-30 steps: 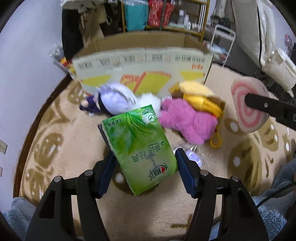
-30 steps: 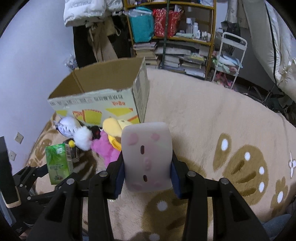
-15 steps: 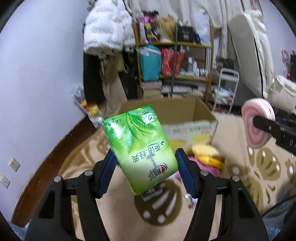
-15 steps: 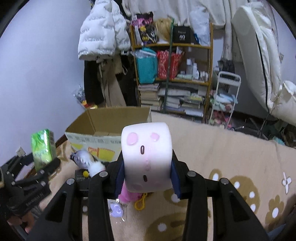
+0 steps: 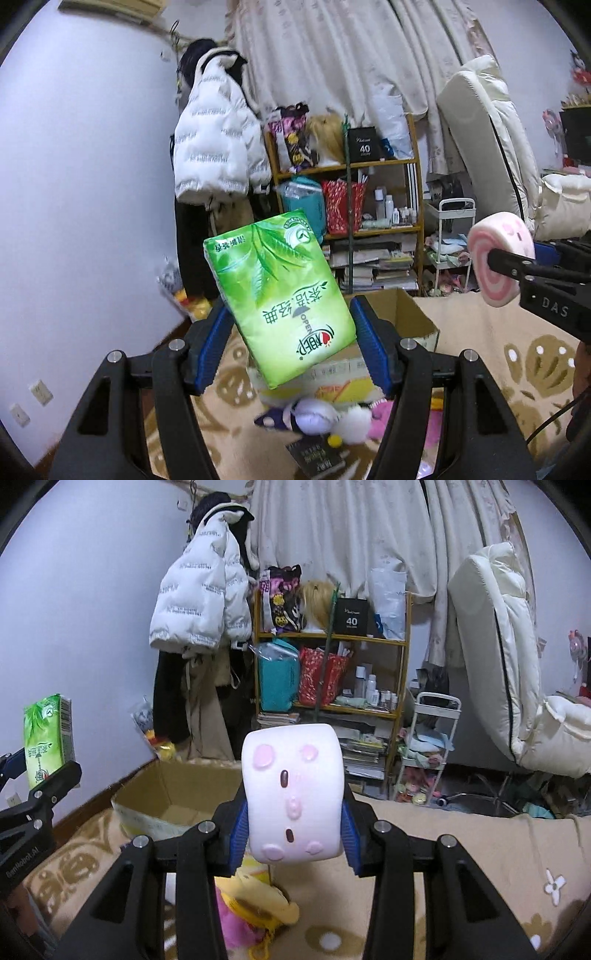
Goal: Organize soft objects
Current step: 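Lift the green tissue pack with the left tool and drop it into the box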
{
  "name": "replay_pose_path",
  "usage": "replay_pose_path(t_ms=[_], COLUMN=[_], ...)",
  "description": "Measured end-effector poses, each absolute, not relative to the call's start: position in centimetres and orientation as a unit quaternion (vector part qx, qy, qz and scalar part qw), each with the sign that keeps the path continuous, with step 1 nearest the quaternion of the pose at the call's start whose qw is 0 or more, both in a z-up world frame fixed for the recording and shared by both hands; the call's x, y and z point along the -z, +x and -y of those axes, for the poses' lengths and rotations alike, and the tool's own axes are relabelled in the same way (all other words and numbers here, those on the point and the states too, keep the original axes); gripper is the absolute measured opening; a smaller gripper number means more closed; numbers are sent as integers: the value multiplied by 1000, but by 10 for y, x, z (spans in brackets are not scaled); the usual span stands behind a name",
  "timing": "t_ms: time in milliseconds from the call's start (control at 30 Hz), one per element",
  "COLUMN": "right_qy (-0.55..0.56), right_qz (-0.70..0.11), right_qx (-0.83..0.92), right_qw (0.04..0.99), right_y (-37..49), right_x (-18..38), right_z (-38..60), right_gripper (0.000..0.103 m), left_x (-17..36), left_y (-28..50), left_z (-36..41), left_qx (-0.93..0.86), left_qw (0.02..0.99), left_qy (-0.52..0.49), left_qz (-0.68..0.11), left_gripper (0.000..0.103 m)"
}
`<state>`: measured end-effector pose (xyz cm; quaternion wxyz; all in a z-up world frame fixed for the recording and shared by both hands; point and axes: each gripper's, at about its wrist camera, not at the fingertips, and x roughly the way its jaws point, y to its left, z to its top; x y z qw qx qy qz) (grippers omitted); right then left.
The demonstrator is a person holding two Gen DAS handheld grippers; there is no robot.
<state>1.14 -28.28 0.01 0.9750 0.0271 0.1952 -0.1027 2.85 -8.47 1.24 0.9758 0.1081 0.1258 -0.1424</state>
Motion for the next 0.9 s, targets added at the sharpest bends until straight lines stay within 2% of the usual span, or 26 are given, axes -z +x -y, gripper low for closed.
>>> replay_pose_path(t_ms=[367, 567, 733, 900], right_qy=[41, 49, 99, 70], right_qz=[-176, -182, -170, -198], right_qx=[91, 82, 41, 37], right_qw=[979, 979, 980, 977], right_y=[60, 90, 105, 118], right_x=[-12, -7, 4, 22], right_z=[292, 293, 293, 280], right_gripper=[45, 46, 46, 47], left_x=[-31, -15, -2, 8], left_y=[69, 92, 108, 122], left_z=[96, 93, 92, 97], left_qx=[155, 150, 153, 152], left_qw=[971, 969, 968, 966], left_qy=[153, 147, 128, 122], left_qz=[-98, -127, -150, -168], left_gripper=[64, 64, 64, 64])
